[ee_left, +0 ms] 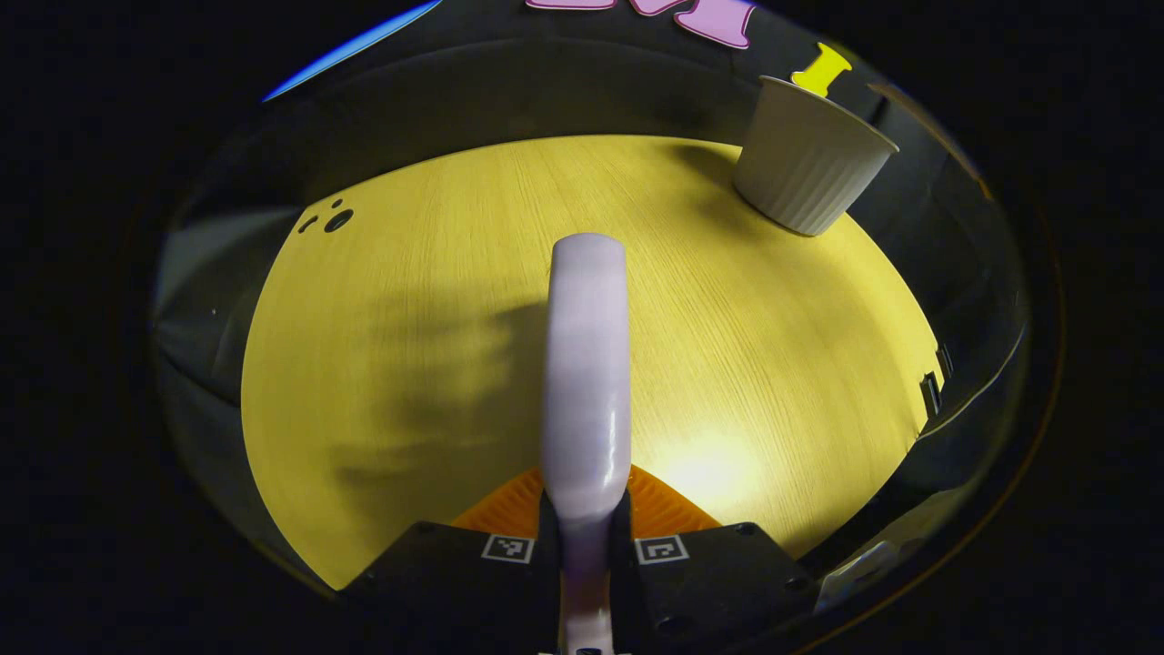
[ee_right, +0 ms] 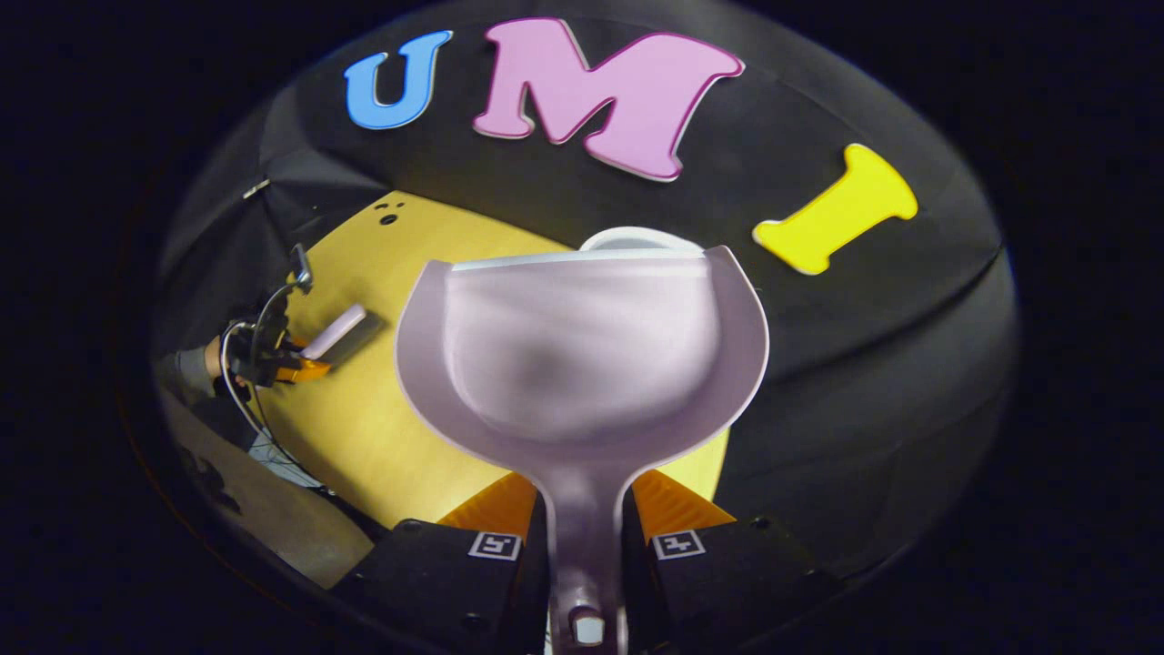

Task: Pick up the small broom and dustpan from the desktop, sweep the trash into the dustpan with the broom, and then empty the trash into the garbage bin.

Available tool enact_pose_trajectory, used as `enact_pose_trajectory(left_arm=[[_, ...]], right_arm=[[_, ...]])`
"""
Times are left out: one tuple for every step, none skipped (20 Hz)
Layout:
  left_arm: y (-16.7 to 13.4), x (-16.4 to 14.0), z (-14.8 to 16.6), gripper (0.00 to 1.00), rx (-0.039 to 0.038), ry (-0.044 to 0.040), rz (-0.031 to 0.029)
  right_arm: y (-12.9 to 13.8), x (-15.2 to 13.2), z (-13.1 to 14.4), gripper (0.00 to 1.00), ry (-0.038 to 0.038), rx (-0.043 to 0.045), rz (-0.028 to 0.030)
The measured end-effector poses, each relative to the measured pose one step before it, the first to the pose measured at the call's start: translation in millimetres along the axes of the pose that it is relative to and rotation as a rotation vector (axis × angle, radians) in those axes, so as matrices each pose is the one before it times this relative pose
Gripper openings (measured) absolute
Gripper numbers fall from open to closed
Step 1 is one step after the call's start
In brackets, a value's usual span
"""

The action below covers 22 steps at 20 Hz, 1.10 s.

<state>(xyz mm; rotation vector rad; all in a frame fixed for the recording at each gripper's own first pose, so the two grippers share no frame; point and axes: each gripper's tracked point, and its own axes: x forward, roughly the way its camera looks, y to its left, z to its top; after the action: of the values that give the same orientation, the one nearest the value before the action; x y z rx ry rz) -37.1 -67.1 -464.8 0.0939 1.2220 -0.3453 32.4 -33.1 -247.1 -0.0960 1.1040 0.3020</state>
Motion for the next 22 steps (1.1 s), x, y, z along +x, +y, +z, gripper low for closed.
enact_pose_trajectory(left_arm=[[1.10,-0.57,-1.79,0.24,-0.00310,0.00369,0.00661],[0.79,-0.74,-0.97,0.24,-0.00491,0.00591,0.00538],[0.69,-0.06,-2.38,0.24,-0.00388,0.00476,0.00570],[1.43,0.39,-2.58,0.26,-0.00048,0.00819,0.00915],[2.86,1.07,-3.08,0.24,0.00070,0.00475,0.01042],[1.27,0.69,-1.35,0.24,-0.00252,0.00560,0.00724],[0.21,0.89,-1.98,0.26,-0.00456,0.00238,0.00419],[-0.63,1.23,-0.67,0.24,-0.00420,0.00050,0.00169],[-0.16,0.19,-0.88,0.24,-0.00233,-0.00157,0.00236],[0.02,0.26,0.32,0.26,-0.00014,-0.00178,0.00241],[-0.19,0.70,-0.47,0.26,0.00042,-0.00016,0.00441],[-0.45,0.66,-0.70,0.26,-0.00027,0.00018,0.00448],[-0.89,1.08,-0.77,0.26,-0.00178,0.00198,0.00229],[-1.05,1.31,-0.46,0.26,-0.00270,0.00187,0.00113],[-0.61,2.60,-1.04,0.26,-0.00167,0.00106,0.00258],[-0.35,1.76,-0.58,0.26,0.00052,0.00116,0.00399],[-1.11,2.01,-1.35,0.26,0.00089,0.00315,0.00352],[-0.72,2.19,-0.73,0.24,0.00075,0.00305,0.00423],[-0.62,1.47,-0.95,0.26,0.00167,0.00458,0.00399],[-0.62,1.12,0.07,0.26,0.00293,0.00352,0.00320],[-1.09,1.35,-0.35,0.26,0.00298,0.00359,0.00378],[-1.24,1.75,0.25,0.27,0.00190,0.00473,0.00204]], right_arm=[[21.39,8.43,-14.60,0.37,0.01708,0.01295,0.03515],[18.65,10.80,-15.96,0.37,0.02395,0.01505,0.03454],[15.75,12.23,-16.28,0.37,0.03023,0.00860,0.03458],[12.83,14.14,-15.38,0.37,0.02862,0.00784,0.02413],[9.84,17.51,-12.66,0.37,0.02281,0.00590,0.02125],[8.23,15.48,-9.72,0.37,0.02157,0.01597,0.02099],[7.25,14.61,-6.45,0.37,0.01831,0.01143,0.01918],[-1.86,11.70,-3.86,0.37,0.01364,0.00928,0.00836],[-1.69,11.50,-4.77,0.41,0.00725,0.00512,-0.00157],[-2.10,10.97,-4.93,0.37,0.00339,0.00328,-0.00569],[5.56,15.21,-1.22,0.37,0.00222,0.01060,-0.00583],[3.16,13.16,1.46,0.37,-0.00214,0.01624,0.00017],[2.80,13.52,1.07,0.34,-0.00643,0.01502,0.00002],[0.07,10.87,1.36,0.37,-0.00186,0.00869,-0.00875],[-1.79,8.29,-1.50,0.38,0.00463,0.00021,-0.01396],[-0.22,6.63,-0.73,0.37,0.00335,-0.00652,-0.01191],[1.51,5.88,-0.60,0.37,0.00007,-0.00291,-0.00403],[2.66,4.72,0.68,0.42,0.00075,0.00337,0.00240],[3.00,4.29,0.24,0.37,0.00332,0.00623,0.00294],[1.16,3.52,0.86,0.34,-0.00093,0.00682,0.00081],[-0.60,3.84,-0.79,0.37,0.00177,0.00821,-0.00306],[-1.45,4.24,-2.20,0.37,0.00756,0.00595,-0.00590]])
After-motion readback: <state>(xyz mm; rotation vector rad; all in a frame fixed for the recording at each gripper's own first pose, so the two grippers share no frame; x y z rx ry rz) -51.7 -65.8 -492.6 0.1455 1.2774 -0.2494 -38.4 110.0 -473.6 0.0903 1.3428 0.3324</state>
